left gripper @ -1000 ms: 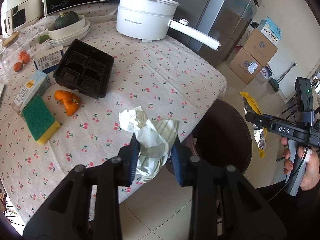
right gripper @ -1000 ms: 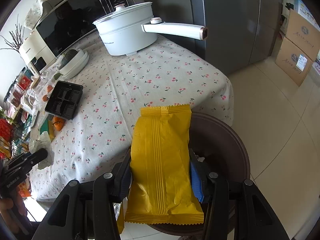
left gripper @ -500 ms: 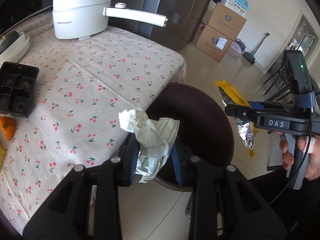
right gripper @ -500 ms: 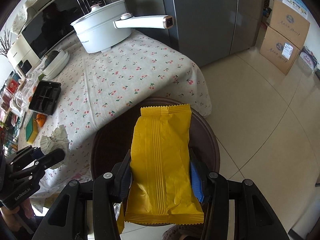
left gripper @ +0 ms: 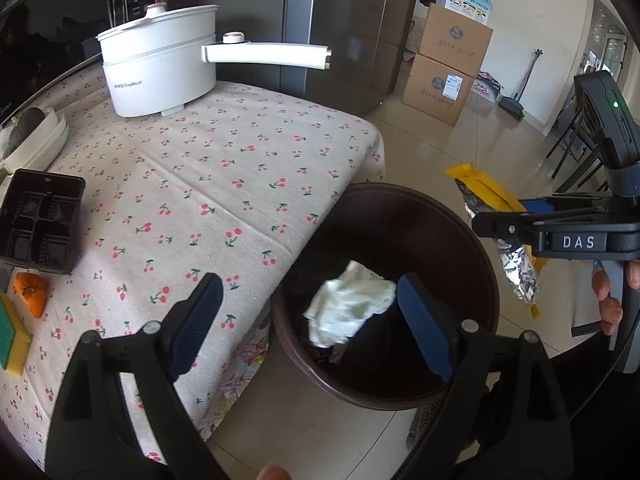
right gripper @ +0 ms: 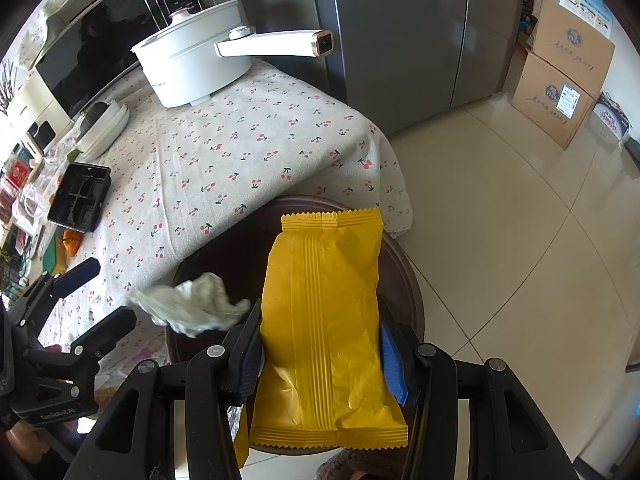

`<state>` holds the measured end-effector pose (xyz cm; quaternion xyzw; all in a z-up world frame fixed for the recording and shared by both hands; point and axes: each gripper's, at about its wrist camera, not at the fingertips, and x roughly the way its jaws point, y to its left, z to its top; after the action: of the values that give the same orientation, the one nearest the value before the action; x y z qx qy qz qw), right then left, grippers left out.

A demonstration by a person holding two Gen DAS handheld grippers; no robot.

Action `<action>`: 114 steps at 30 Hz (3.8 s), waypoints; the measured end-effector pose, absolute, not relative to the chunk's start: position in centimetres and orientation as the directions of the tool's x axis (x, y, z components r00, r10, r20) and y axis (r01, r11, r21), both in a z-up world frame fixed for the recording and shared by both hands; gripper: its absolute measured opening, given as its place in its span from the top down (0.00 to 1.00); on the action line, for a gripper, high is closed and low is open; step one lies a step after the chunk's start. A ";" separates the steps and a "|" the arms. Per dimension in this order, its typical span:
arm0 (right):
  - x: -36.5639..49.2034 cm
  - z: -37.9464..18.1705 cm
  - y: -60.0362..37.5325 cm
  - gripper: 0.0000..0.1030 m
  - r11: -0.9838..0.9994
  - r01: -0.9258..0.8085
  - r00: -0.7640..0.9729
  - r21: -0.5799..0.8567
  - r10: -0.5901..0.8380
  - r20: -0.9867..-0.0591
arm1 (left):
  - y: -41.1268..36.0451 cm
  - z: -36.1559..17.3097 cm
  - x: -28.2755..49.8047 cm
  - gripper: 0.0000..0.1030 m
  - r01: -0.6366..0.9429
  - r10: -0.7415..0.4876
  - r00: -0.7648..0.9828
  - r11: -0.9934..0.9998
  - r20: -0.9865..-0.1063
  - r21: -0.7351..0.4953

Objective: Collect trash
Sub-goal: 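Open both tools over the brown bin, dropping the tissue and yellow bag, then move both tools back over the table toward the sponge and black tray, then grasp the green sponge with the left tool while the right tool grasps the black plastic tray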

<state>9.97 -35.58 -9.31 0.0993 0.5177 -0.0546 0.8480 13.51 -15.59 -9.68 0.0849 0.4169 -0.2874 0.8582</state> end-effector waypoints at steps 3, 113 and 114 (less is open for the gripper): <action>10.1 -9.4 -35.3 0.50 0.976 0.191 0.456 0.107 0.008 -0.890 | -14.7 -9.4 13.5 0.05 0.531 -0.380 0.526 0.845 -0.761 -0.055; 33.7 -14.4 -3.5 0.36 0.925 -0.034 0.367 0.378 0.363 -0.857 | 18.1 -9.7 18.6 0.35 -0.185 -0.166 0.502 0.938 -0.849 -0.293; 33.9 -14.7 -3.4 0.37 0.924 -0.031 0.364 0.382 0.367 -0.856 | 18.1 -9.6 18.6 0.35 -0.182 -0.165 0.504 0.939 -0.848 -0.291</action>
<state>33.89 -3.40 -14.66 0.1524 0.5504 0.1225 0.8117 18.57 18.07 -9.60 -0.1744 0.4979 0.0049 0.8495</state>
